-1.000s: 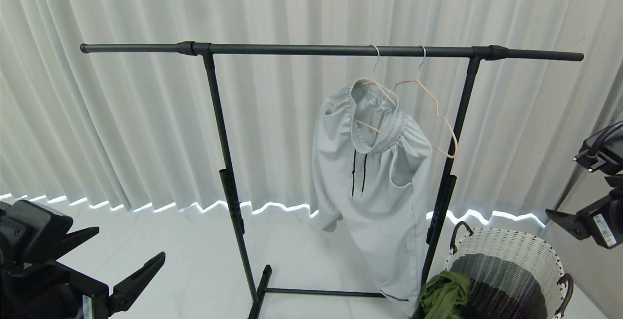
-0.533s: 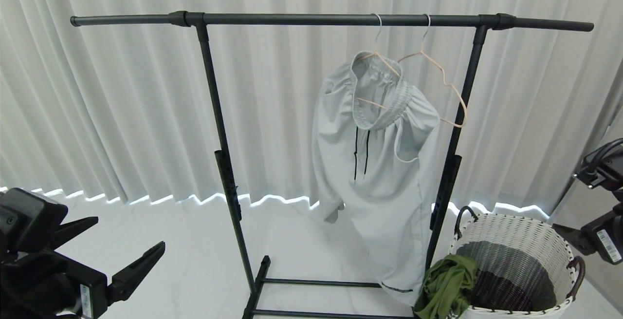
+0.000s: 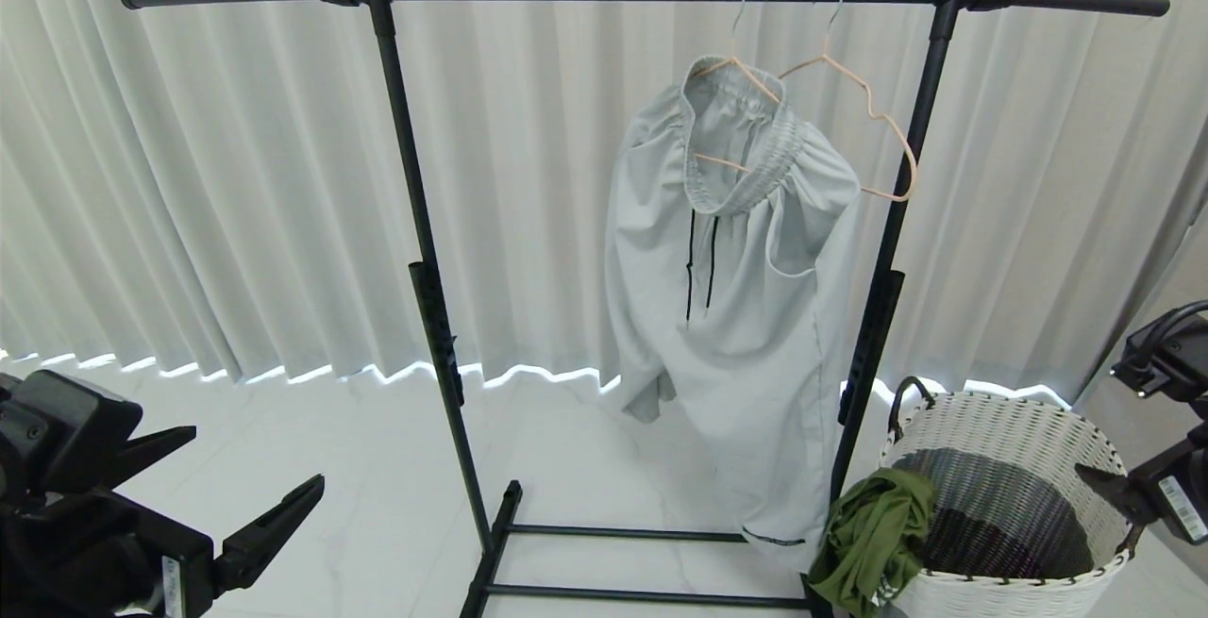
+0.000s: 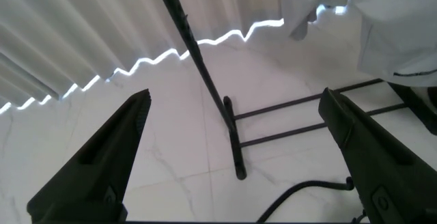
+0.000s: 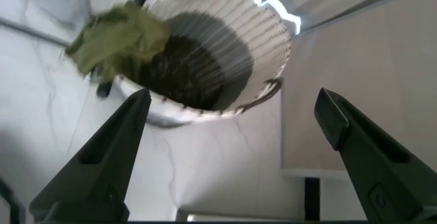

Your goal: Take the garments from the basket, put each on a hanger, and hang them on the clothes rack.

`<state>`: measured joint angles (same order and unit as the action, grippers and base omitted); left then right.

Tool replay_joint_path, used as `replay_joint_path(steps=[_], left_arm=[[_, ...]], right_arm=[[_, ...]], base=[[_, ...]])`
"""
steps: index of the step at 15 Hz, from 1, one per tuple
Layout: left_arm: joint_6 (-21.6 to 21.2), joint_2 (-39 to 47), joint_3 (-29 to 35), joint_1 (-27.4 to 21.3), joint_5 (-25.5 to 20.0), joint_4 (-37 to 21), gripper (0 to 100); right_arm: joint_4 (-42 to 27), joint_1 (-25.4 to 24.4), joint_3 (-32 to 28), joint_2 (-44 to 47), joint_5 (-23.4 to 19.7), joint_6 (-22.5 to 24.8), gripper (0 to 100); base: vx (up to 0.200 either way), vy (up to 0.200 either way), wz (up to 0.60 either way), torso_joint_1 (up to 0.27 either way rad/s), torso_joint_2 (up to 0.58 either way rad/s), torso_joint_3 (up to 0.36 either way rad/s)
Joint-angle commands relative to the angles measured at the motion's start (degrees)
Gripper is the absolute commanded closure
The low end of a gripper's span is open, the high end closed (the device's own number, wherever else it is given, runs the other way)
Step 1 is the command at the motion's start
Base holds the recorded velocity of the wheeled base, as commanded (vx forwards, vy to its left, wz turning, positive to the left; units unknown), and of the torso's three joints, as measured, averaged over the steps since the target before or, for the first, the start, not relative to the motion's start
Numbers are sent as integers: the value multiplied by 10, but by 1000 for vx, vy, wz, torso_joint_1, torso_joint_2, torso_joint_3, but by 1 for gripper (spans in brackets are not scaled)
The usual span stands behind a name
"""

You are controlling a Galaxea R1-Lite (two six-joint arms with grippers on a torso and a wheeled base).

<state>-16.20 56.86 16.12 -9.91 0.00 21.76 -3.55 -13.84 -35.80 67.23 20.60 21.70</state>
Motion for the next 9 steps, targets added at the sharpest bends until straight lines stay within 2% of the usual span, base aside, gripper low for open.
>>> replay_joint_path(steps=[1,2,4,9], left_arm=[[1,9,4,-1,-2,1,0],[2,14,8,-1,-2,1,0],[2,23,11,-4,-3,1,0],[1,37,15,-34,-3,1,0]], right_arm=[[1,6,15,-2,-2,0,0],[1,6,21,-1,-4,-2,0],[1,6,33,2,-7,-3,0],[1,13,79,26,-43,-16,0]], base=[[0,0,0,-36,100,105],[0,0,0,-12,71,46],[200,0,0,-2,32,27],[200,0,0,-4,6,7]])
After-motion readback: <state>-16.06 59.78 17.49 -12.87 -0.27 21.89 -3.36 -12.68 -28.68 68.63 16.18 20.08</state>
